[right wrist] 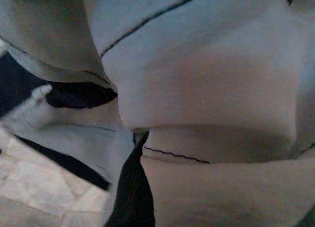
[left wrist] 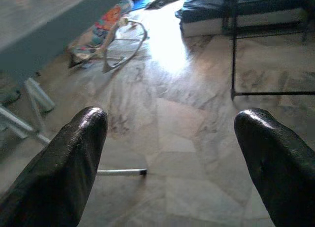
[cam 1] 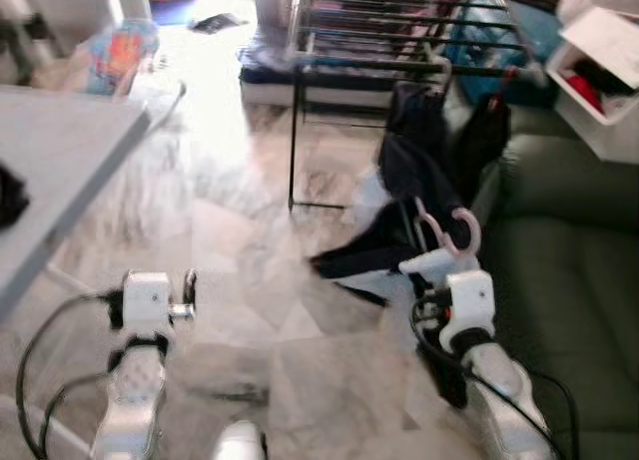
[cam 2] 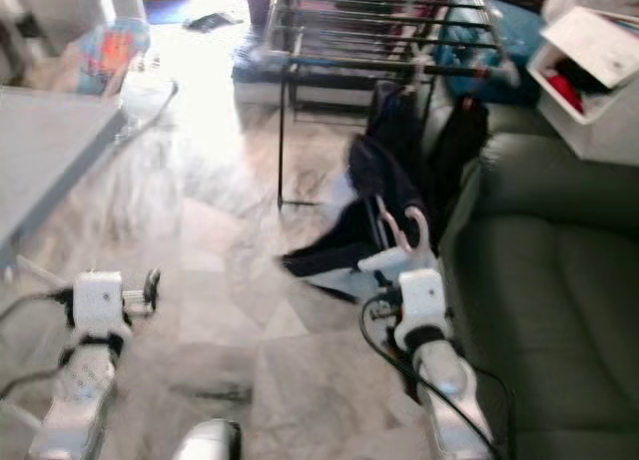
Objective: Hang hanger
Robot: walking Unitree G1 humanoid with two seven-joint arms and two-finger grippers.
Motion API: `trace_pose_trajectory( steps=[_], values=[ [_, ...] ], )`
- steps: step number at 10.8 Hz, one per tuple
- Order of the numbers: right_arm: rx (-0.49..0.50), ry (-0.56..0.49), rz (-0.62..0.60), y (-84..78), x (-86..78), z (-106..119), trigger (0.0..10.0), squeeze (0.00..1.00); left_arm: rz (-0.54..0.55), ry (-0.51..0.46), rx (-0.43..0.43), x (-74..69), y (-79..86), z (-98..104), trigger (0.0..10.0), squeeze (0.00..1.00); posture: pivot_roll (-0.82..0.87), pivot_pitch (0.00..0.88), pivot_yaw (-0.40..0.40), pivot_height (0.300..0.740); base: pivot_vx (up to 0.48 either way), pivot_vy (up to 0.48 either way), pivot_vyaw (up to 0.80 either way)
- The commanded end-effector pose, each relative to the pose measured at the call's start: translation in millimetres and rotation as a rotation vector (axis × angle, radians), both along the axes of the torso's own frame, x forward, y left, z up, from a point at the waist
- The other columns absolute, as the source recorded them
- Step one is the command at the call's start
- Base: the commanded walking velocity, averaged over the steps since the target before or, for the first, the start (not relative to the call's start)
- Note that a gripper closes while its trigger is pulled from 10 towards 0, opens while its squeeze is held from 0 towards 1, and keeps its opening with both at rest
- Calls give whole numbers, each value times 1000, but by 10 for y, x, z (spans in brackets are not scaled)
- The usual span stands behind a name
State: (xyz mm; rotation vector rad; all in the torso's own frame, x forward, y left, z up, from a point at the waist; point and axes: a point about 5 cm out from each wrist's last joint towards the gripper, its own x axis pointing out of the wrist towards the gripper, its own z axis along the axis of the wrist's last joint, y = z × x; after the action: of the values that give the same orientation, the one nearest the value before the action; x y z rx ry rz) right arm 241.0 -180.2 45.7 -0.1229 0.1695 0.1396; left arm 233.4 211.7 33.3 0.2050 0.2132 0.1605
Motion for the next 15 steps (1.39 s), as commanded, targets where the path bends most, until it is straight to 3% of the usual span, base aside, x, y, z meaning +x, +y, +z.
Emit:
trace_pose_trajectory(
  steps=[1,3,7,9,10,11,12,15],
  values=[
    [-6,-19,-16,-41,61,61,10000,0,-29,-2,6,29,-58,25,10000,0,-17,0,-35,740,266,0,0],
    [18,-6,-10,-19,111,43,10000,0,-31,7,11,44,-64,16,10000,0,-13,0,-36,740,281,0,0],
    [27,6,-33,-5,174,32,10000,0,-36,-3,13,117,-94,46,10000,0,-14,0,-34,740,312,357,0],
    [-19,7,-55,9,190,8,10000,0,-39,-6,35,129,-103,52,10000,0,-12,0,-35,740,306,369,0],
    [54,4,-125,0,219,21,10000,0,-40,-6,39,140,-109,53,10000,0,-11,0,-34,740,311,364,0],
    [-11,-22,-98,-16,261,58,10000,0,-42,-10,44,155,-119,58,10000,0,-10,0,-35,740,356,322,0],
    [-42,18,-96,-41,266,22,10000,0,-35,-13,46,164,-119,68,10000,0,-10,0,-35,740,356,322,0],
    [2,61,-81,-42,215,-36,10000,0,-57,-13,85,163,-153,74,10000,0,-5,0,-36,740,358,319,0]
  ],
)
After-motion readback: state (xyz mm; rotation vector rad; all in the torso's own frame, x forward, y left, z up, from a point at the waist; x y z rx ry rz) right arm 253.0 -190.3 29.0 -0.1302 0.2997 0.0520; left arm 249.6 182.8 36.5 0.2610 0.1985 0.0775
